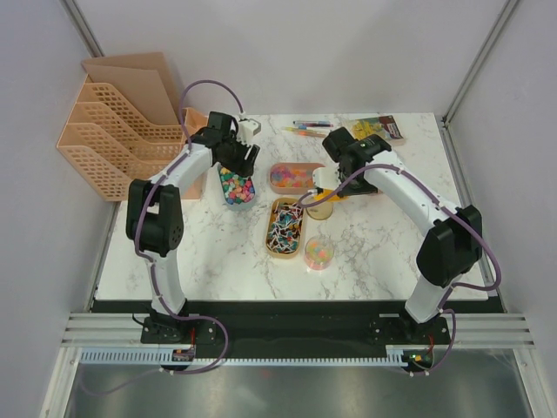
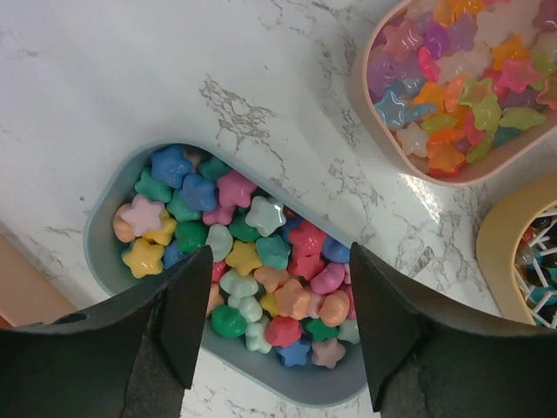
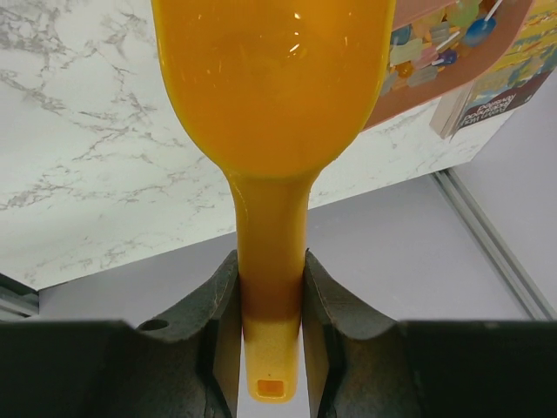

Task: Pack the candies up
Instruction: Place the fake candies in the packing bottle, then adjust the storage box at the center of the board, then move the storage box to the center of the board, then adjust the spatula, then scoop the fake candies from the storage box.

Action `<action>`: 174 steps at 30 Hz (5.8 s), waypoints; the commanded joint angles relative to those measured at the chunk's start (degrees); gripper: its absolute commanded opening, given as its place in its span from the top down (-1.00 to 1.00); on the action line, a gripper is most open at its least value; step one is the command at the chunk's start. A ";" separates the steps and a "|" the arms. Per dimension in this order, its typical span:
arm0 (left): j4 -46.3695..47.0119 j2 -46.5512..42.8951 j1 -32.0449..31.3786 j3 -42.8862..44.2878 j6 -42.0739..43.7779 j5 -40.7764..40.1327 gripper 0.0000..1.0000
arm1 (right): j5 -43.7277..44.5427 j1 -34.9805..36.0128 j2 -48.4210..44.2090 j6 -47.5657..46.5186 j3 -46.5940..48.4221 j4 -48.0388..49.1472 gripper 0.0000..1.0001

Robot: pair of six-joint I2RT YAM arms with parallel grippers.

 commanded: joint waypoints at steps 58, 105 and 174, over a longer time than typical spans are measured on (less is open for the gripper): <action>-17.92 2.10 -4.35 -2.24 25.74 -0.33 0.95 | -2.42 -8.25 6.27 0.72 5.84 9.96 0.99; 15.75 5.69 -19.56 5.65 34.56 7.95 0.02 | -2.50 -15.71 -2.25 -0.16 -0.13 6.10 0.99; 13.37 4.37 -0.92 1.72 -7.38 1.70 0.95 | -20.18 -6.49 21.83 4.15 38.30 -13.06 0.99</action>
